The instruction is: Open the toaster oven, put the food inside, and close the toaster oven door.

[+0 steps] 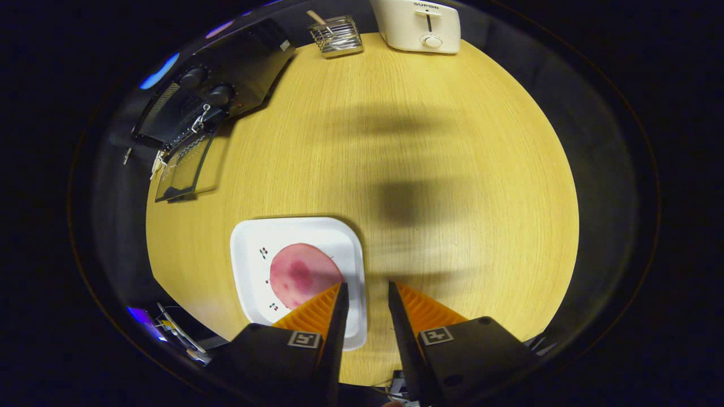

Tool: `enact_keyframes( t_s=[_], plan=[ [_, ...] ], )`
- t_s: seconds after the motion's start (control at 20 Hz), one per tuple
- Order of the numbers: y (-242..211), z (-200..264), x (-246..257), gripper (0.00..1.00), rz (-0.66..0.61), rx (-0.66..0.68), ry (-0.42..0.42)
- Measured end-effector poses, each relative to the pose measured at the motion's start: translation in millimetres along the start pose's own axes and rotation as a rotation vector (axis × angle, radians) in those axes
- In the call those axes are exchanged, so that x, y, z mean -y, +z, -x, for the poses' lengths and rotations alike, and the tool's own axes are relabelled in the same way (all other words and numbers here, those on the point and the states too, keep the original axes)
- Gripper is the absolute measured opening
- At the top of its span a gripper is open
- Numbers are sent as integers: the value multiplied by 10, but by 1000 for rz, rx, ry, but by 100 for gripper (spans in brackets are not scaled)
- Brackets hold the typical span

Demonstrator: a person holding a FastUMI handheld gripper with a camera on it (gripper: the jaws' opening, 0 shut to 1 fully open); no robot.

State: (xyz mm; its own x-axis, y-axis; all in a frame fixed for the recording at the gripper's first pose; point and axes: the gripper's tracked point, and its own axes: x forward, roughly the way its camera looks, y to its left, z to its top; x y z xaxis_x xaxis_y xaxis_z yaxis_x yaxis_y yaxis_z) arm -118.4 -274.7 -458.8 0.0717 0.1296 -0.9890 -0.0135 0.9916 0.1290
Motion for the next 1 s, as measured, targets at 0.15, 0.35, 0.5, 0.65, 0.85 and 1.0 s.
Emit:
enact_keyframes(
  t_s=[0.15, 0.35, 0.5, 0.65, 0.85, 1.0],
  plan=[
    [-14, -23, -86, 12, -17, -36, 21],
    [5, 21, -80, 6, -52, -49, 138],
    [-14, 171, -170, 5, -234, -37, 330],
    [6, 293, -240, 5, -375, -11, 433],
    [17, 505, -537, 5, -500, 45, 509],
    [-21, 693, -952, 5, -585, 101, 528]
  ],
)
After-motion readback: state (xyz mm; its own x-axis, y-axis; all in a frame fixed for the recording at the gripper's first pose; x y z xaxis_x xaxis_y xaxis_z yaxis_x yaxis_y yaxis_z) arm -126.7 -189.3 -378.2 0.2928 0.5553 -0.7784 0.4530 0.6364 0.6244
